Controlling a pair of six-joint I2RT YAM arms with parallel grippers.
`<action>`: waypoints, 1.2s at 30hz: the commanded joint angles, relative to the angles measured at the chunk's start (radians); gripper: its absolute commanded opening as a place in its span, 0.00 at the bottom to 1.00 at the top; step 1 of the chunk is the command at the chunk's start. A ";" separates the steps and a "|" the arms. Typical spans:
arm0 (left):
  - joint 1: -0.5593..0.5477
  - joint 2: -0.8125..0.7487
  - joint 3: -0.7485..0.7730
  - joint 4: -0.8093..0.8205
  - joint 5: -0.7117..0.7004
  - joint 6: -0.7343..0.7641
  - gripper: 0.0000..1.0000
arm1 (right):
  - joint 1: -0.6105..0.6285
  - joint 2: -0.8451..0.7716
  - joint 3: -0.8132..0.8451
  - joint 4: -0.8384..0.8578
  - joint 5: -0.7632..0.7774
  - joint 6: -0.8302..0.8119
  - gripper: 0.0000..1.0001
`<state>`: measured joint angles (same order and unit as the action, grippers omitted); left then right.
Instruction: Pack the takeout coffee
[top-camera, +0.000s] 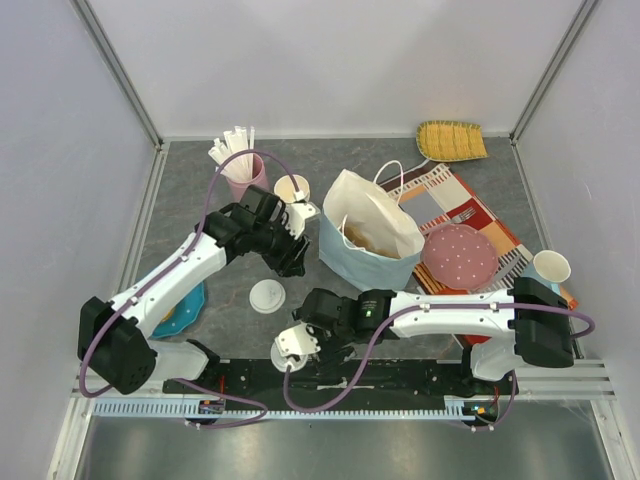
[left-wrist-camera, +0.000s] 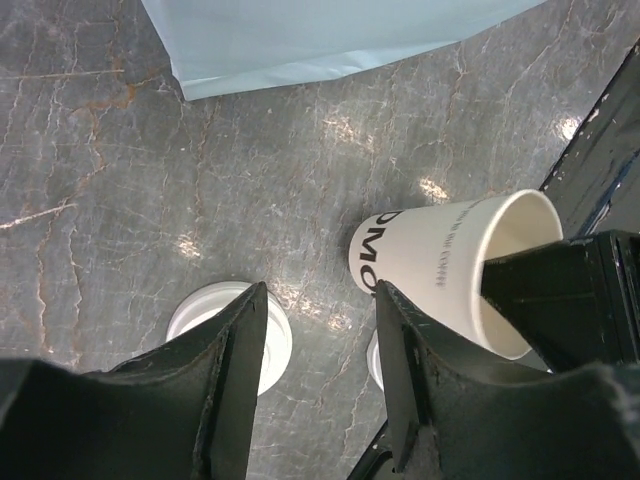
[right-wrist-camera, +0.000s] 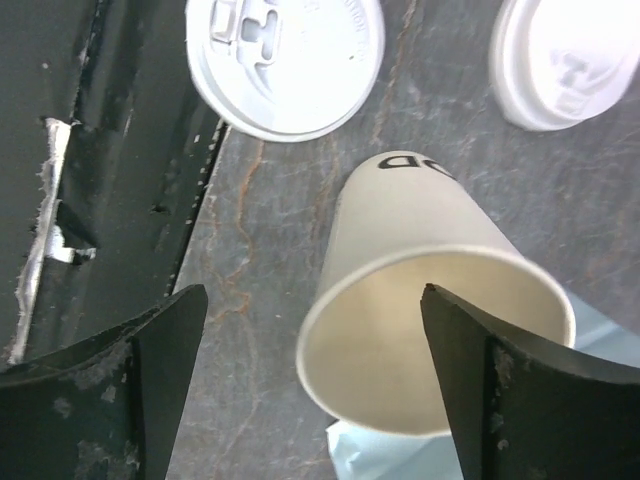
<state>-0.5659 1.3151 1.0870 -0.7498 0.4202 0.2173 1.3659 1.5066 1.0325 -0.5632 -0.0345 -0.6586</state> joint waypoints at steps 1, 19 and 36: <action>0.004 -0.030 0.053 0.009 0.041 0.079 0.55 | 0.004 -0.019 0.073 0.003 0.021 0.001 0.98; 0.201 -0.095 0.137 -0.023 0.040 0.077 0.56 | 0.002 -0.030 0.357 -0.082 -0.216 0.129 0.98; 0.521 -0.295 -0.018 0.004 -0.098 0.033 0.59 | 0.117 0.354 0.520 -0.201 -0.223 0.200 0.81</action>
<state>-0.0608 1.0340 1.1046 -0.7708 0.3611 0.2634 1.4258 1.8622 1.5726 -0.7723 -0.3019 -0.5106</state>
